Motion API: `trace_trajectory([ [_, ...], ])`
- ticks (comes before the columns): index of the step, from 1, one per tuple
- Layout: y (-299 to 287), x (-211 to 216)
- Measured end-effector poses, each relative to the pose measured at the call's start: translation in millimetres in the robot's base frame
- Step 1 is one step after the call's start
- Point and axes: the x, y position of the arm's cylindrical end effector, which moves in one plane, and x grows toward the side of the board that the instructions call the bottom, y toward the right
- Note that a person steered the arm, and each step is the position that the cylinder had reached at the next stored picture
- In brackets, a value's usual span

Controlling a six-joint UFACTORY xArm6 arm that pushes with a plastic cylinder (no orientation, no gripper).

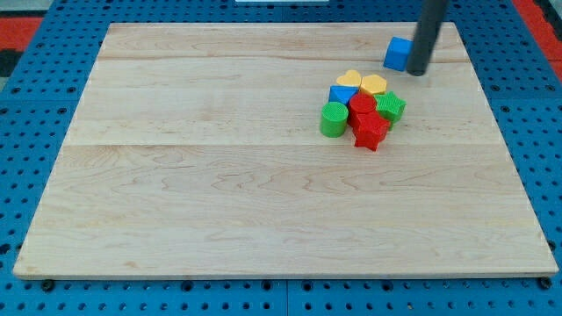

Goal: Push the blue cube into a group of object

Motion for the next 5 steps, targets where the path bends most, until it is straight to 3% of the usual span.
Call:
trace_trajectory([
  [2, 48, -49],
  [4, 6, -74],
  [5, -33, -52],
])
